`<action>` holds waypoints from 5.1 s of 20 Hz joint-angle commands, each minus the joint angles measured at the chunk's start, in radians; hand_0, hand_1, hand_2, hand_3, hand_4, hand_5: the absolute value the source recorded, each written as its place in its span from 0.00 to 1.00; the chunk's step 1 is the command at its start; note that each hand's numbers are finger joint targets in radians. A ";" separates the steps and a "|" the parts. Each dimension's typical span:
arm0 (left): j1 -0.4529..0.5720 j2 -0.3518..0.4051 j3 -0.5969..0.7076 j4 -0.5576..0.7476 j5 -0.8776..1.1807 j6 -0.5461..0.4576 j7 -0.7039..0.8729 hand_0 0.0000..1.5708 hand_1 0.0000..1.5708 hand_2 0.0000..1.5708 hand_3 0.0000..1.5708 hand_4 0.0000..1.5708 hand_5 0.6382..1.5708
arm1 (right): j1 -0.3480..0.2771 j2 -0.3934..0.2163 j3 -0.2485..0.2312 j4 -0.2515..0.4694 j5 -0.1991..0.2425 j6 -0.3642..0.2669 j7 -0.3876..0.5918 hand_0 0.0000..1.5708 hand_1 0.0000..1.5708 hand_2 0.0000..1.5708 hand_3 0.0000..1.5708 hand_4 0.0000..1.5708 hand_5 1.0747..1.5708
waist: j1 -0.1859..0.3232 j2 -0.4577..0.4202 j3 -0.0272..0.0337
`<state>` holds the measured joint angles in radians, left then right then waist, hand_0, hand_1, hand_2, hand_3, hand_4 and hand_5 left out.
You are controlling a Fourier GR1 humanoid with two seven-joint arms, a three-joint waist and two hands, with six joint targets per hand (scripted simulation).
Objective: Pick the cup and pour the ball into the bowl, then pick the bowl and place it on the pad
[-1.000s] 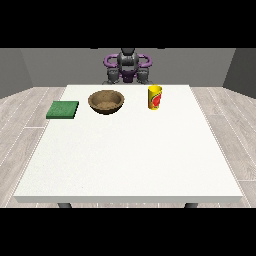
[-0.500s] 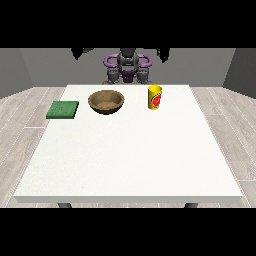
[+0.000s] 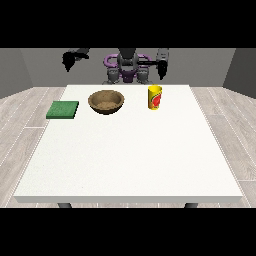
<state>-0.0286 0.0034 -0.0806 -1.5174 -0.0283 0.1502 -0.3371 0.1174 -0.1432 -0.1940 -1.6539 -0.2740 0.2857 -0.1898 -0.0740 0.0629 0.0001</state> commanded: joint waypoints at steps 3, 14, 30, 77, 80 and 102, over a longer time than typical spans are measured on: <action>-0.170 0.052 0.150 0.219 0.033 -0.006 -0.135 0.00 0.00 0.00 0.00 0.00 0.90 | -0.061 -0.020 -0.019 0.023 0.007 0.013 -0.029 0.00 0.00 0.00 0.00 0.15 1.00 | -0.044 0.077 -0.0007; -0.282 0.045 0.206 0.579 0.012 0.030 -0.310 0.00 0.00 0.00 0.00 0.00 0.92 | -0.092 -0.093 -0.105 0.180 -0.032 0.117 -0.091 0.00 0.00 0.00 0.00 0.15 1.00 | -0.045 0.044 -0.0003; -0.396 0.095 0.112 0.744 -0.241 0.347 -0.244 0.83 0.83 1.00 1.00 0.78 0.98 | -0.141 -0.207 -0.200 0.343 -0.119 0.207 -0.051 0.00 0.00 0.00 0.00 0.24 1.00 | -0.049 -0.006 0.0013; -0.664 0.072 -0.418 0.570 -1.029 0.260 0.831 0.54 0.54 1.00 0.84 0.78 1.00 | -0.265 -0.148 -0.128 0.522 -0.035 0.080 0.047 0.00 0.00 0.00 0.00 0.45 1.00 | 0.039 -0.119 -0.0032; -0.635 0.025 -0.310 0.473 -0.860 0.372 0.732 0.70 0.70 0.83 0.63 0.81 1.00 | -0.321 -0.133 -0.137 0.524 -0.051 0.038 0.076 0.00 0.00 0.00 0.00 0.46 1.00 | 0.085 -0.035 -0.0076; -0.670 0.455 0.440 0.223 0.384 -0.409 0.474 0.00 0.00 0.00 0.00 0.20 0.93 | -0.401 0.024 -0.132 0.545 -0.003 -0.192 -0.031 0.00 0.00 0.00 0.00 0.00 0.99 | 0.275 0.158 -0.0004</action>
<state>-0.6926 0.3580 0.2641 -1.3432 0.2520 -0.1393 0.1490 -0.2306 -0.1270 -0.3316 -1.1417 -0.2829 0.1199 -0.2161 0.2029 0.1911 -0.0022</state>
